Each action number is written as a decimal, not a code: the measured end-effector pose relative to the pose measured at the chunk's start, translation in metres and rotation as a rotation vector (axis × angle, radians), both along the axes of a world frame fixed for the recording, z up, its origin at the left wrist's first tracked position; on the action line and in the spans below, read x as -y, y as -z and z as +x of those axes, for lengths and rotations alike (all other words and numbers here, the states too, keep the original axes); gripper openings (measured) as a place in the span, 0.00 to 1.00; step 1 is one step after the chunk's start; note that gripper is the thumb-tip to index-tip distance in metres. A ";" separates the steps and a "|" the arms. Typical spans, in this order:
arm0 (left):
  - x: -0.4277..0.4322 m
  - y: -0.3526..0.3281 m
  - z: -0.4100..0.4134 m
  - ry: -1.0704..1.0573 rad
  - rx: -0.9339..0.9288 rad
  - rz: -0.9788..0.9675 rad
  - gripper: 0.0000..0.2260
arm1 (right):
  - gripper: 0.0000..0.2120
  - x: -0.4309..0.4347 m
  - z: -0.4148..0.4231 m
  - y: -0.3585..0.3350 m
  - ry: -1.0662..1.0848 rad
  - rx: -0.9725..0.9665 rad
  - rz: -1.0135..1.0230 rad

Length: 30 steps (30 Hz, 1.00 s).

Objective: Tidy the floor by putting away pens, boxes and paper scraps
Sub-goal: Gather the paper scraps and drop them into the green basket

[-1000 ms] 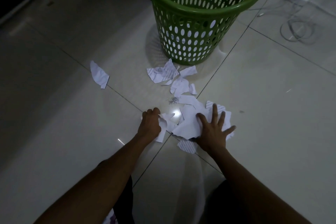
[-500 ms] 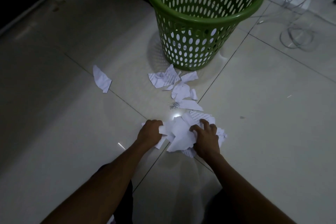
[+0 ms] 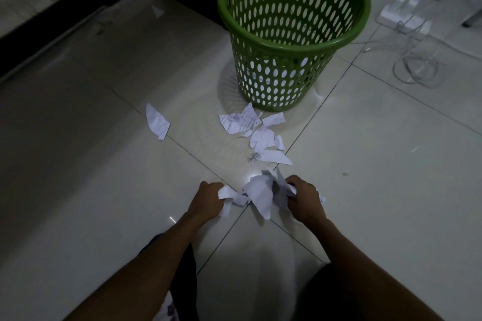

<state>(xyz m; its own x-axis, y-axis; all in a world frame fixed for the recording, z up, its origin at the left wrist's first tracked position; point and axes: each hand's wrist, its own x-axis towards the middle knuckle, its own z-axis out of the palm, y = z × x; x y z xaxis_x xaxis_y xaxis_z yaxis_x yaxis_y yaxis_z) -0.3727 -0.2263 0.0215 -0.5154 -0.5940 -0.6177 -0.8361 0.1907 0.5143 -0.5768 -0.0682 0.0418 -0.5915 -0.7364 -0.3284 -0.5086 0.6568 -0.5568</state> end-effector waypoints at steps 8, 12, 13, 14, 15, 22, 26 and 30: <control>-0.006 -0.029 -0.013 -0.085 -0.045 -0.044 0.16 | 0.09 -0.004 -0.007 -0.010 0.240 0.112 -0.057; -0.004 -0.035 -0.018 -0.115 -0.098 0.050 0.18 | 0.08 -0.018 -0.012 -0.012 0.320 0.266 -0.026; -0.005 -0.037 -0.020 -0.108 -0.115 0.077 0.20 | 0.07 -0.021 -0.013 -0.010 0.340 0.292 -0.002; -0.007 -0.039 -0.022 -0.099 -0.130 0.093 0.19 | 0.08 -0.024 -0.013 -0.007 0.348 0.301 0.031; -0.007 -0.040 -0.026 -0.084 -0.132 0.102 0.17 | 0.09 -0.026 -0.014 -0.004 0.352 0.296 0.066; -0.020 -0.016 -0.063 0.225 -0.191 0.035 0.22 | 0.18 -0.035 -0.014 0.018 0.245 0.093 0.221; -0.028 0.011 -0.085 0.240 -0.183 0.006 0.35 | 0.15 -0.029 -0.008 0.029 0.092 0.014 0.277; -0.025 0.003 -0.102 0.361 -0.115 -0.071 0.21 | 0.07 -0.026 -0.003 0.041 0.112 -0.020 0.281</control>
<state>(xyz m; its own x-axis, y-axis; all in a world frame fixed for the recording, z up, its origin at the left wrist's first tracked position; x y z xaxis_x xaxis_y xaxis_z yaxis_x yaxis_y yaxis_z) -0.4744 -0.2009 0.0188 -0.7630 -0.4008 -0.5072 -0.6460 0.5012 0.5758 -0.5797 -0.0421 0.0011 -0.6723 -0.5478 -0.4980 -0.4329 0.8366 -0.3358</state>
